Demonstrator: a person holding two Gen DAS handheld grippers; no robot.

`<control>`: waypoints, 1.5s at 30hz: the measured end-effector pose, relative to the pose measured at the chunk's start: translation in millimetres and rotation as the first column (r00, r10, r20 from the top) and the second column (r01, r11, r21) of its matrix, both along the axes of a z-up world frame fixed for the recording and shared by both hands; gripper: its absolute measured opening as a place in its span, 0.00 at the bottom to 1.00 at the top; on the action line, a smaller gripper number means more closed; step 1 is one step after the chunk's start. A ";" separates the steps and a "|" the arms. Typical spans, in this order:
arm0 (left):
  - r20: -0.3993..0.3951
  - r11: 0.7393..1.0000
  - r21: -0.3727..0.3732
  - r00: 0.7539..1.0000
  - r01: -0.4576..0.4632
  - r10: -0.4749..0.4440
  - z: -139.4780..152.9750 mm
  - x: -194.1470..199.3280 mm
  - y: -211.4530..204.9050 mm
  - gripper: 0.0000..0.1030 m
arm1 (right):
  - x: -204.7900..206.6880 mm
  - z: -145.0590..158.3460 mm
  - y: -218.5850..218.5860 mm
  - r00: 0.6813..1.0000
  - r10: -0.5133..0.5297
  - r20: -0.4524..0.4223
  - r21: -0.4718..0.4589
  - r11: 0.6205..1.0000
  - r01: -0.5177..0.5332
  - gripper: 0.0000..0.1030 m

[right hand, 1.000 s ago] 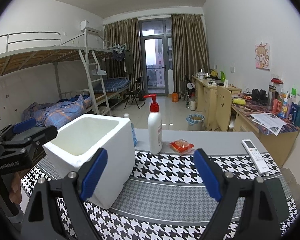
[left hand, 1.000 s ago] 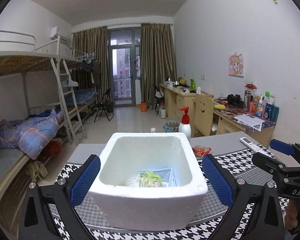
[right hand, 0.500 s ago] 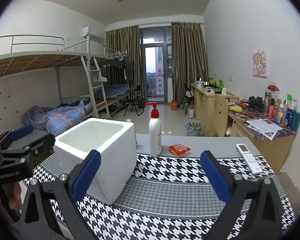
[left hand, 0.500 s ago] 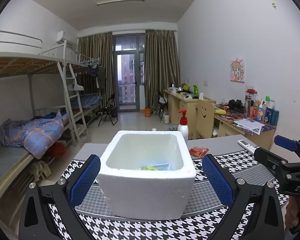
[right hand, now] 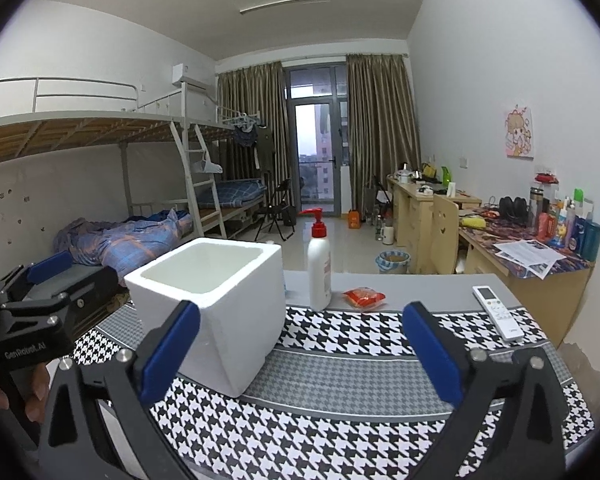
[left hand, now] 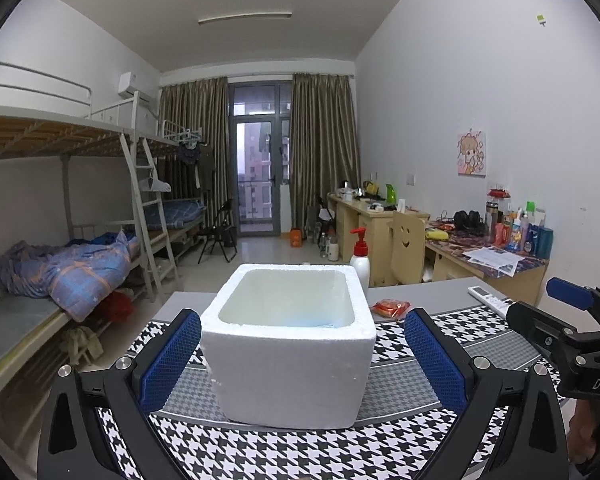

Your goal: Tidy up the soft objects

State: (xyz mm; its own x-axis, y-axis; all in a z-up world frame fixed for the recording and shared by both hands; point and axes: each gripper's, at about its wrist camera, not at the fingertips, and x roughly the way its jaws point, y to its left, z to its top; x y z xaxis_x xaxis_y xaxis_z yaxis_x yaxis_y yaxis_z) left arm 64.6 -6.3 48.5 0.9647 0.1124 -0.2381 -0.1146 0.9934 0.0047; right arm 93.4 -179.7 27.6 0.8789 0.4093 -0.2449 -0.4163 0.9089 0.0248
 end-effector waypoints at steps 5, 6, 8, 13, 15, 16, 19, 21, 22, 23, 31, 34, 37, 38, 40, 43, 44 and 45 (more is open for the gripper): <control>0.002 1.000 0.004 1.000 0.002 -0.002 -5.3 -8.0 -2.0 0.99 | -8.3 -6.1 0.5 1.000 -0.004 0.021 -0.012 1.000 0.004 0.99; 0.003 1.000 0.005 1.000 0.003 -0.003 -6.0 -9.6 -2.2 0.99 | -10.1 -7.5 1.2 1.000 -0.004 0.026 -0.017 1.000 0.004 0.99; 0.014 1.000 0.006 1.000 0.005 -0.005 -7.5 -14.4 -2.0 0.99 | -14.5 -11.1 3.4 0.999 -0.006 0.038 -0.026 1.000 0.007 0.99; 0.035 1.000 0.002 0.999 0.000 0.000 -13.4 -25.1 -0.6 0.99 | -22.8 -18.7 1.8 0.997 -0.014 0.070 -0.005 1.000 0.015 0.99; 0.046 1.000 -0.005 0.999 -0.008 0.008 -15.9 -28.9 0.4 0.99 | -23.1 -20.0 -1.4 0.998 -0.012 0.066 0.010 1.000 0.011 0.99; 0.051 1.000 -0.008 0.999 -0.012 0.012 -17.8 -30.5 0.4 0.99 | -23.4 -21.1 -2.0 0.998 -0.010 0.064 0.014 1.000 0.009 0.99; 0.052 1.000 -0.008 0.999 -0.015 0.015 -22.1 -32.9 0.4 0.99 | -24.9 -25.2 -2.7 0.998 -0.010 0.062 0.016 1.000 0.009 0.99; 0.047 1.000 -0.015 0.999 -0.017 0.018 -26.0 -32.7 0.3 0.99 | -26.1 -29.1 -2.3 0.998 -0.009 0.058 0.013 1.000 0.008 0.99; 0.046 1.000 -0.021 0.999 -0.017 0.018 -27.0 -32.4 1.5 0.99 | -26.4 -31.7 -2.5 0.998 -0.009 0.056 0.013 1.000 0.008 0.99; 0.043 1.000 -0.025 0.999 -0.018 0.019 -28.6 -32.6 1.9 0.99 | -26.7 -32.8 -2.2 0.998 -0.006 0.057 0.013 1.000 0.005 0.99; 0.032 1.000 -0.021 0.999 -0.021 0.022 -39.3 -33.8 2.8 0.99 | -24.3 -42.0 -1.2 0.999 0.006 0.047 0.012 1.000 -0.007 0.99; 0.036 0.999 -0.018 0.999 -0.027 0.027 -41.7 -35.2 3.1 0.99 | -25.3 -44.7 -1.1 0.999 0.011 0.045 0.012 1.000 -0.011 0.99; 0.029 0.999 -0.019 0.999 -0.026 0.027 -43.8 -34.0 3.2 0.99 | -25.9 -46.8 -0.1 0.999 0.014 0.038 0.008 1.000 -0.014 0.99; 0.026 0.999 -0.019 0.999 -0.027 0.027 -44.5 -33.7 3.2 0.99 | -26.1 -47.4 0.1 0.999 0.014 0.036 0.007 1.000 -0.014 0.99; 0.020 1.000 -0.018 1.000 -0.023 0.023 -46.1 -33.5 2.7 0.99 | -27.3 -47.8 -0.1 0.999 0.013 0.036 0.007 1.000 -0.013 0.99; 0.018 1.000 -0.017 1.000 -0.023 0.023 -47.2 -35.1 2.6 0.99 | -28.7 -47.7 -0.8 0.999 0.016 0.036 0.008 1.000 -0.016 0.99; 0.018 1.000 -0.019 1.000 -0.022 0.022 -47.2 -35.9 2.6 0.99 | -28.5 -47.8 -0.8 0.999 0.016 0.036 0.008 1.000 -0.016 0.99; 0.019 1.000 -0.019 1.000 -0.023 0.023 -47.6 -36.5 2.8 0.99 | -29.1 -47.9 -0.8 0.999 0.016 0.036 0.008 1.000 -0.016 0.99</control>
State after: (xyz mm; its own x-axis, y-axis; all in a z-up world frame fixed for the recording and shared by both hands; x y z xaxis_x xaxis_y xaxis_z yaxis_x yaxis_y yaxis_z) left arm 28.0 -3.5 0.9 0.9663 0.1301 -0.2220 -0.1371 0.9904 -0.0163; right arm 64.3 -180.5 -20.3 0.8804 0.4254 -0.2096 -0.4316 0.9019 0.0174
